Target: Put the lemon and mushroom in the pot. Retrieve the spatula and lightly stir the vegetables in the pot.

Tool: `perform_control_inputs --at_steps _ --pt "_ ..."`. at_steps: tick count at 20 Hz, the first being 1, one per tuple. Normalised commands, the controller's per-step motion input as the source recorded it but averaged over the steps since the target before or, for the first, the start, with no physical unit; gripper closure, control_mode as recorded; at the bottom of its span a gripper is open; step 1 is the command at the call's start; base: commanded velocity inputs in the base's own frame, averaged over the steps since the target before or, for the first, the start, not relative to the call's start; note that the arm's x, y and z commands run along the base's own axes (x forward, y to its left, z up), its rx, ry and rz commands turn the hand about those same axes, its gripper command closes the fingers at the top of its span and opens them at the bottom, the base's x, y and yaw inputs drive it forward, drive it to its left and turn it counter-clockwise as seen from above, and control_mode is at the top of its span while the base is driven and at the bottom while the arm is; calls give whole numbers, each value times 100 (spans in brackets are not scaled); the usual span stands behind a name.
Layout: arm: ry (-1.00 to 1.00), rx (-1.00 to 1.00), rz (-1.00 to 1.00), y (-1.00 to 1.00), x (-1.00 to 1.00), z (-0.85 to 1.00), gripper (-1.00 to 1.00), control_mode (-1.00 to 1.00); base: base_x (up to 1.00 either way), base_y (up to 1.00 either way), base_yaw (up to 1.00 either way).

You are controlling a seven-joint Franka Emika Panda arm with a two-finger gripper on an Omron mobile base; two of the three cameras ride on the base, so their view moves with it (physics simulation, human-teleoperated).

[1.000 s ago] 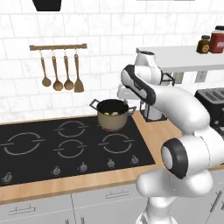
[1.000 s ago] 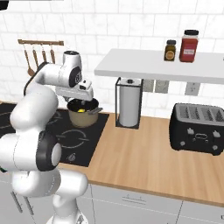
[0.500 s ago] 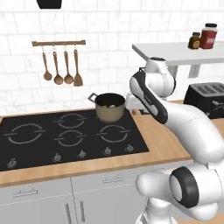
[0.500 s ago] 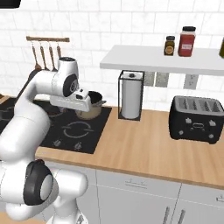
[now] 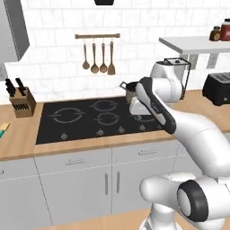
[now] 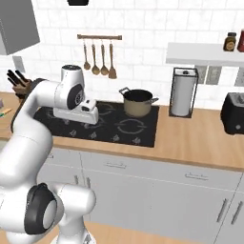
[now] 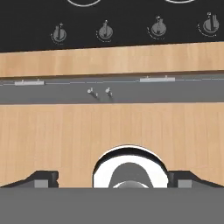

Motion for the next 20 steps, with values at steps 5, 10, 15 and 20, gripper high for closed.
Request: perform_control_inputs --at_steps 5,10,15,20 --pt "0 0 0 0 0 0 -100 100 40 100 -4" --pt "0 0 0 0 0 0 -100 100 61 89 -5" --pt "0 0 0 0 0 0 -100 100 67 71 -5" --pt "0 -1 1 6 0 0 -100 -100 37 41 -1"
